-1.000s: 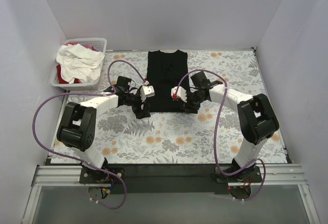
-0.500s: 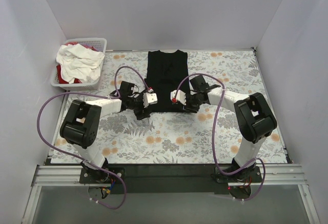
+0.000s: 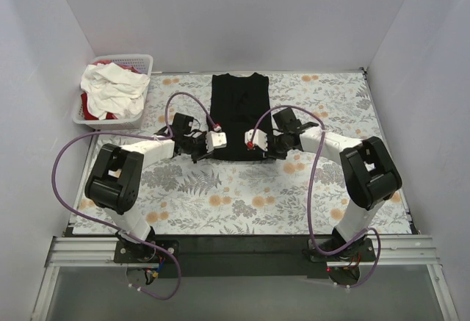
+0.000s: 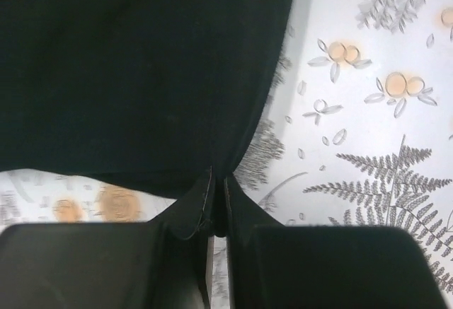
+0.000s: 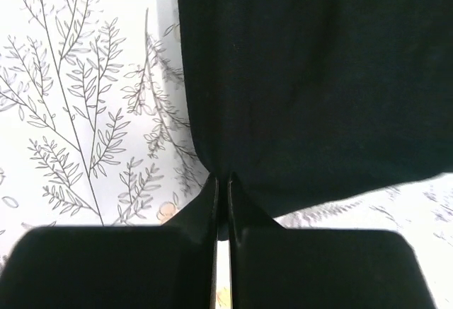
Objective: Fold and stack the t-shirts
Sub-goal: Fold the tshirt
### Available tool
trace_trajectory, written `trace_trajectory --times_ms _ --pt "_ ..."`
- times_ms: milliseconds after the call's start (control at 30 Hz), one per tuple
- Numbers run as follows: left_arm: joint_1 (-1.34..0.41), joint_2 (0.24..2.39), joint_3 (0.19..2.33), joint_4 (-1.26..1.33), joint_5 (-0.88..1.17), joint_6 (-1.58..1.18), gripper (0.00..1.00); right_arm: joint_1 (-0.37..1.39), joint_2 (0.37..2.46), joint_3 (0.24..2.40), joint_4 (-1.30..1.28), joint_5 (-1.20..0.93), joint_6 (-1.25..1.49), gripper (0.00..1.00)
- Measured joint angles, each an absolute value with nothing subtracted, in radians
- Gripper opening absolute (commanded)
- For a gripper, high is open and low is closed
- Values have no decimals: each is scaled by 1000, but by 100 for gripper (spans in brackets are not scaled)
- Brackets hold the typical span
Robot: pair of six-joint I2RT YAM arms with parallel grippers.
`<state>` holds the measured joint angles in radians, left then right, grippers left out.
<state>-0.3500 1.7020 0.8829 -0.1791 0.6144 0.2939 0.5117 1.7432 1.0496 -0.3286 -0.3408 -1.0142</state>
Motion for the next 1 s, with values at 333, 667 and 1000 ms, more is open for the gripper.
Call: trace_trajectory --times_ms 333,667,1000 --pt "-340 1620 1129 -353 611 265 0 469 1620 1240 -476 -339 -1003 1" --pt "-381 1388 1066 -574 650 259 0 524 1393 1140 -645 -381 -996 1" --pt "-466 1179 1097 -900 747 107 0 596 1195 1173 -949 -479 -950 1"
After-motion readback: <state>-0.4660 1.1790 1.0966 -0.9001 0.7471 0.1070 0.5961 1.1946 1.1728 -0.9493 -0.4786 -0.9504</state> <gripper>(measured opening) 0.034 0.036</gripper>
